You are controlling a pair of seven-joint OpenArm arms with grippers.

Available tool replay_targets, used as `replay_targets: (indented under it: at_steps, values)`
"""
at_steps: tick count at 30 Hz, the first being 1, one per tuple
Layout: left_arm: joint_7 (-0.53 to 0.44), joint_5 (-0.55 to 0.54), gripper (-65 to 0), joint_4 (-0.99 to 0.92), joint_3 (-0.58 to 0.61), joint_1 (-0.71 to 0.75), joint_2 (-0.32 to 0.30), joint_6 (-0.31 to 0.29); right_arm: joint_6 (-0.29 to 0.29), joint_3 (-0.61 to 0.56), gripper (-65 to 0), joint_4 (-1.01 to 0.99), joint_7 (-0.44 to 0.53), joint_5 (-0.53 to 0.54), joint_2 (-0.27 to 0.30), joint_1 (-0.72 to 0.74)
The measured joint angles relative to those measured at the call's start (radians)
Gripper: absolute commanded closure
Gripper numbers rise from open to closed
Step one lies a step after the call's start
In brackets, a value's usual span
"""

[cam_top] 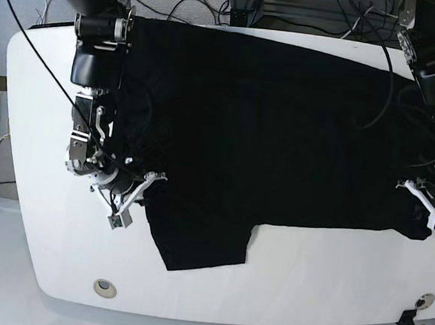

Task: Fold the T-shirt properly
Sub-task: 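Lift the grasped shirt sides and fold them toward the robot with both grippers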

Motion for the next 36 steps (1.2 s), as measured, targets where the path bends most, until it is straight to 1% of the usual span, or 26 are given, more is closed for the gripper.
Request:
replay_targets:
  at_steps: [3, 5, 8, 11, 14, 16, 20, 24, 27, 31, 36]
  values:
    - [0.006, 0.003, 0.0, 0.082, -0.003, 0.067, -0.002, 0.001, 0.001, -0.001, 0.0, 0.106, -0.051, 0.003, -0.001, -0.036]
    - [0.012, 0.007, 0.0, 0.133, -0.007, 0.101, -0.001, -0.004, 0.002, -0.001, 0.0, 0.18, -0.068, 0.008, 0.0, -0.069]
    - [0.008, 0.0, 0.0, 0.187, -0.061, 0.126, 0.003, -0.008, 0.002, -0.001, 0.0, 0.267, -0.14, 0.004, 0.002, -0.115]
    - [0.011, 0.003, 0.0, 0.219, -0.119, 0.147, 0.015, 0.001, 0.003, -0.001, 0.0, 0.35, -0.178, 0.006, 0.002, -0.148]
    - [0.012, 0.001, 0.0, 0.273, -0.114, 0.188, 0.019, -0.004, 0.005, 0.0, 0.0, 0.429, -0.191, 0.008, 0.003, -0.182]
    - [0.013, 0.002, 0.0, 0.301, -0.116, 0.195, 0.032, -0.003, 0.005, 0.0, 0.0, 0.463, -0.198, 0.008, 0.004, -0.212]
    - [-0.003, -0.003, 0.0, 0.352, -0.116, 0.228, 0.035, -0.002, 0.013, 0.0, 0.0, 0.538, -0.252, 0.007, 0.006, -0.251]
    - [0.023, 0.011, 0.0, 0.436, -0.116, 0.288, 0.036, -0.004, 0.014, 0.043, 0.0, 0.598, -0.292, 0.009, 0.005, -0.275]
    - [-0.003, -0.004, 0.0, 0.506, -0.11, 0.316, 0.036, -0.004, 0.013, 0.051, 0.0, 0.62, -0.345, 0.005, 0.008, -0.277]
    - [0.008, 0.008, 0.0, 0.562, -0.072, 0.377, 0.034, -0.006, 0.017, 0.047, 0.0, 0.666, -0.347, 0.009, 0.005, -0.322]
    - [0.007, 0.008, 0.0, 0.598, -0.07, 0.423, 0.031, -0.006, 0.017, 0.044, 0.0, 0.69, -0.349, 0.008, 0.005, -0.388]
